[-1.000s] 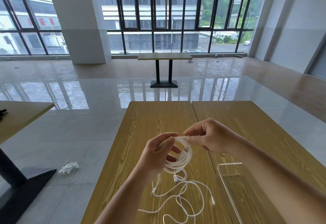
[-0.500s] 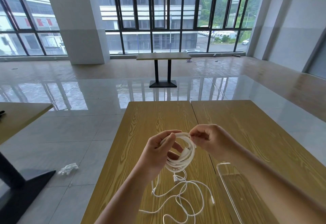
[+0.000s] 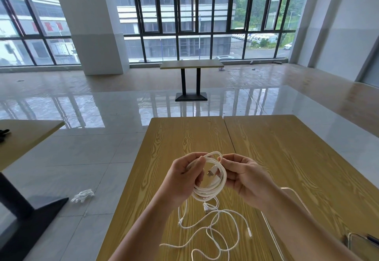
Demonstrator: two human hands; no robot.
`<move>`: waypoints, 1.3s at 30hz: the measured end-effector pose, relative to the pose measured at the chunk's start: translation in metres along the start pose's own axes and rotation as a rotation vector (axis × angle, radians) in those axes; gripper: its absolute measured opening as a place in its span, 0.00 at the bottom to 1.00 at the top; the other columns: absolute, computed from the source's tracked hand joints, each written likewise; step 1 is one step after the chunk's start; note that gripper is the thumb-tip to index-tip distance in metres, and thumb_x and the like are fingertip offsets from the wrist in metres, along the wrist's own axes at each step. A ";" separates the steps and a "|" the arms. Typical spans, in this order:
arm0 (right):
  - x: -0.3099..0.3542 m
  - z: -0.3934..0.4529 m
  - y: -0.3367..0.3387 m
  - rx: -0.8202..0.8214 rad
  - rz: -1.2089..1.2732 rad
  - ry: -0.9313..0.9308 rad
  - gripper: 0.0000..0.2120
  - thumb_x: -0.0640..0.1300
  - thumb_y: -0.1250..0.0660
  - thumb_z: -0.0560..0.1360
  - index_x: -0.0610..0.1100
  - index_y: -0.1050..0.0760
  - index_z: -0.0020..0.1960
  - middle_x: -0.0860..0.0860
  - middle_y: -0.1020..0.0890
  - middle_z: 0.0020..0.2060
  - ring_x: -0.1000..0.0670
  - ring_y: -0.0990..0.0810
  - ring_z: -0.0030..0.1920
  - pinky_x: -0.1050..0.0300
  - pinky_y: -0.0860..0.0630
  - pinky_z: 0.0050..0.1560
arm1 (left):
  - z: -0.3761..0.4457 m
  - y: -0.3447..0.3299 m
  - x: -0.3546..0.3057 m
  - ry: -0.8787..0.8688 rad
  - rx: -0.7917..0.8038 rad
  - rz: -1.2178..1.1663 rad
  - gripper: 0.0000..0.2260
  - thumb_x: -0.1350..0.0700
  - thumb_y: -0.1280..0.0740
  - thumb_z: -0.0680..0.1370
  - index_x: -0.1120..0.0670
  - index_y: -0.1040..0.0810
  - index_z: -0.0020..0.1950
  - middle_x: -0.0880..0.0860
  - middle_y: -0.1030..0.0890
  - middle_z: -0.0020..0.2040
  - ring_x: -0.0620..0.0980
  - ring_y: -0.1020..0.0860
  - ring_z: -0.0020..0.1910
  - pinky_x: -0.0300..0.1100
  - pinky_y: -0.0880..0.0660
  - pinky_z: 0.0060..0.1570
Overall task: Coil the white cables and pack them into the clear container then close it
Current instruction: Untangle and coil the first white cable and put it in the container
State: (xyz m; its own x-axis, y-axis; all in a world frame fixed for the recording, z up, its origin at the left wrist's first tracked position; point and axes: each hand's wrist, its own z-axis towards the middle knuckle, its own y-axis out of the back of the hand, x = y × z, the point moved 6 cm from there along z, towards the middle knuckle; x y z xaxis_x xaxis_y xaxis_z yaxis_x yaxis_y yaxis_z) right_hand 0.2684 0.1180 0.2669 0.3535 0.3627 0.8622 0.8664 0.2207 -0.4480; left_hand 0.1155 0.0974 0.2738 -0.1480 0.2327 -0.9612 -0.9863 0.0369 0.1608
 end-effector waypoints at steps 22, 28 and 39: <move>0.007 -0.029 -0.021 -0.015 -1.320 0.531 0.19 0.47 0.29 0.76 0.56 0.25 0.66 0.64 0.27 0.49 0.67 0.28 0.49 0.72 0.31 0.45 | 0.004 0.010 0.015 -0.002 -0.156 0.204 0.09 0.57 0.38 0.83 0.51 0.18 0.54 0.49 0.22 0.29 0.44 0.25 0.27 0.40 0.25 0.30; -0.001 -0.030 -0.029 -0.036 -1.555 0.661 0.19 0.56 0.29 0.75 0.53 0.21 0.64 0.60 0.27 0.48 0.59 0.28 0.52 0.69 0.33 0.52 | 0.004 0.000 0.008 -0.040 -0.161 0.222 0.08 0.57 0.37 0.82 0.52 0.17 0.54 0.47 0.21 0.29 0.41 0.24 0.27 0.34 0.28 0.29; -0.004 -0.032 -0.024 0.089 -1.529 0.688 0.05 0.47 0.34 0.79 0.50 0.22 0.53 0.62 0.26 0.40 0.62 0.28 0.43 0.67 0.33 0.46 | -0.001 -0.003 0.010 -0.069 -0.167 0.314 0.08 0.56 0.36 0.82 0.50 0.17 0.54 0.42 0.18 0.35 0.38 0.23 0.30 0.30 0.30 0.31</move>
State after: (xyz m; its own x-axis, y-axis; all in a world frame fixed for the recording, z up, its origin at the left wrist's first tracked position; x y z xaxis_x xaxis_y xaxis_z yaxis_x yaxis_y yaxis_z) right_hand 0.2572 0.0822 0.2822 -0.6381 -0.6495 0.4135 0.5237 0.0276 0.8515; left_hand 0.1174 0.0987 0.2633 -0.4460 0.2726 -0.8525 -0.8926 -0.2049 0.4015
